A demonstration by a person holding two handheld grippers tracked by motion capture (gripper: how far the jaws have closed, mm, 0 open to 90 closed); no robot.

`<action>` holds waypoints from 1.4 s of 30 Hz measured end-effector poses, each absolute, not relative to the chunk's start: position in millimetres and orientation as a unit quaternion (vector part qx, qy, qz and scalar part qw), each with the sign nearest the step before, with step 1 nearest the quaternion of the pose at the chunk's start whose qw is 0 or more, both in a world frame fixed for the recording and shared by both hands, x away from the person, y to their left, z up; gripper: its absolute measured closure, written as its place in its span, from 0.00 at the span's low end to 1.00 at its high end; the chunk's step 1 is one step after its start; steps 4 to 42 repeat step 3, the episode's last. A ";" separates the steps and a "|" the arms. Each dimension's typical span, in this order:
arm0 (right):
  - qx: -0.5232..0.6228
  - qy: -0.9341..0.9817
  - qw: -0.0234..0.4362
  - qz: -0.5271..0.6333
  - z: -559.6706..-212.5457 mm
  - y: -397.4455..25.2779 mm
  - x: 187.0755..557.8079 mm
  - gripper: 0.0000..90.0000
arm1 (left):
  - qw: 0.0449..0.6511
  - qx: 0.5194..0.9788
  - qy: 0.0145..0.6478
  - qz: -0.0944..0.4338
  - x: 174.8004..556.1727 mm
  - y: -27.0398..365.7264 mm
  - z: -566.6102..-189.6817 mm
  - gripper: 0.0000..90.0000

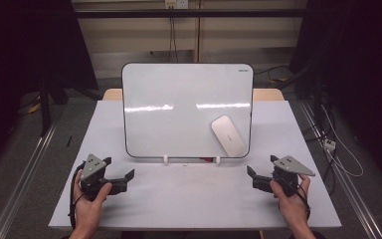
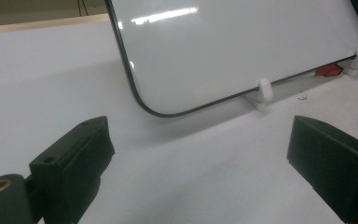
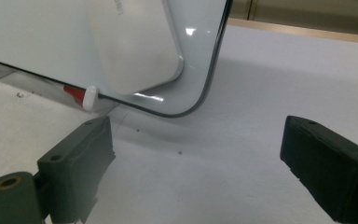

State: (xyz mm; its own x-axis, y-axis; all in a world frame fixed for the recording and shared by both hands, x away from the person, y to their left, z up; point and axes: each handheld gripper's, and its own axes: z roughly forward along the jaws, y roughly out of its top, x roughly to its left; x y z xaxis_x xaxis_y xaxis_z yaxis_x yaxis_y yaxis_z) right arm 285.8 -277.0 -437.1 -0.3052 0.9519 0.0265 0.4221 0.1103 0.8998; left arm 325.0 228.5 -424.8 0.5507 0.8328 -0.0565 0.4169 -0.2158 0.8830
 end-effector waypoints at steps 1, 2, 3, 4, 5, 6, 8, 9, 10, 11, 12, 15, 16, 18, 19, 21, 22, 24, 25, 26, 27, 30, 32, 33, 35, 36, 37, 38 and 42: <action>0.507 0.679 0.304 0.436 -437.3 -277.4 286.6 0.10 | 0.468 0.745 0.419 0.224 325.1 227.7 -425.4 0.07; 0.507 0.680 0.302 0.436 -437.3 -277.3 286.8 0.10 | 0.464 0.749 0.416 0.224 325.2 228.2 -425.3 0.07; 0.505 0.681 0.299 0.438 -437.1 -277.1 287.0 0.10 | 0.467 0.746 0.418 0.223 325.1 228.0 -425.5 0.07; 0.505 0.681 0.299 0.438 -437.1 -277.1 287.0 0.10 | 0.467 0.746 0.418 0.223 325.1 228.0 -425.5 0.07; 0.505 0.681 0.299 0.438 -437.1 -277.1 287.0 0.10 | 0.467 0.746 0.418 0.223 325.1 228.0 -425.5 0.07; 0.505 0.681 0.299 0.438 -437.1 -277.1 287.0 0.10 | 0.467 0.746 0.418 0.223 325.1 228.0 -425.5 0.07; 0.505 0.681 0.299 0.438 -437.1 -277.1 287.0 0.10 | 0.467 0.746 0.418 0.223 325.1 228.0 -425.5 0.07; 0.505 0.681 0.299 0.438 -437.1 -277.1 287.0 0.10 | 0.467 0.746 0.418 0.223 325.1 228.0 -425.5 0.07; 0.505 0.681 0.299 0.438 -437.1 -277.1 287.0 0.10 | 0.467 0.746 0.418 0.223 325.1 228.0 -425.5 0.07; 0.505 0.681 0.299 0.438 -437.1 -277.1 287.0 0.10 | 0.467 0.746 0.418 0.223 325.1 228.0 -425.5 0.07; 0.505 0.681 0.299 0.438 -437.1 -277.1 287.0 0.10 | 0.467 0.746 0.418 0.223 325.1 228.0 -425.5 0.07; 0.505 0.681 0.299 0.438 -437.1 -277.1 287.0 0.10 | 0.467 0.746 0.418 0.223 325.1 228.0 -425.5 0.07; 0.505 0.681 0.299 0.438 -437.1 -277.1 287.0 0.10 | 0.467 0.746 0.418 0.223 325.1 228.0 -425.5 0.07; 0.505 0.681 0.299 0.438 -437.1 -277.1 287.0 0.10 | 0.467 0.746 0.418 0.223 325.1 228.0 -425.5 0.07; 0.505 0.681 0.299 0.438 -437.1 -277.1 287.0 0.10 | 0.467 0.746 0.418 0.223 325.1 228.0 -425.5 0.07; 0.505 0.681 0.299 0.438 -437.1 -277.1 287.0 0.10 | 0.467 0.746 0.418 0.223 325.1 228.0 -425.5 0.07; 0.505 0.681 0.299 0.438 -437.1 -277.1 287.0 0.10 | 0.467 0.746 0.418 0.223 325.1 228.0 -425.5 0.07; 0.505 0.681 0.299 0.438 -437.1 -277.1 287.0 0.10 | 0.467 0.746 0.418 0.223 325.1 228.0 -425.5 0.07; 0.505 0.681 0.299 0.438 -437.1 -277.1 287.0 0.10 | 0.467 0.746 0.418 0.223 325.1 228.0 -425.5 0.07; 0.505 0.681 0.299 0.438 -437.1 -277.1 287.0 0.10 | 0.467 0.746 0.418 0.223 325.1 228.0 -425.5 0.07; 0.505 0.681 0.299 0.438 -437.1 -277.1 287.0 0.10 | 0.467 0.746 0.418 0.223 325.1 228.0 -425.5 0.07; 0.505 0.681 0.299 0.438 -437.1 -277.1 287.0 0.10 | 0.467 0.746 0.418 0.223 325.1 228.0 -425.5 0.07; 0.505 0.681 0.299 0.438 -437.1 -277.1 287.0 0.10 | 0.467 0.746 0.418 0.223 325.1 228.0 -425.5 0.07; 0.505 0.681 0.299 0.438 -437.1 -277.1 287.0 0.10 | 0.467 0.746 0.418 0.223 325.1 228.0 -425.5 0.07; 0.505 0.681 0.299 0.438 -437.1 -277.1 287.0 0.10 | 0.467 0.746 0.418 0.223 325.1 228.0 -425.5 0.07; 0.505 0.681 0.299 0.438 -437.1 -277.1 287.0 0.10 | 0.467 0.746 0.418 0.223 325.1 228.0 -425.5 0.07; 0.505 0.681 0.299 0.438 -437.1 -277.1 287.0 0.10 | 0.467 0.746 0.418 0.223 325.1 228.0 -425.5 0.07; 0.505 0.681 0.299 0.438 -437.1 -277.1 287.0 0.10 | 0.467 0.746 0.418 0.223 325.1 228.0 -425.5 0.07; 0.505 0.681 0.299 0.438 -437.1 -277.1 287.0 0.10 | 0.467 0.746 0.418 0.223 325.1 228.0 -425.5 0.07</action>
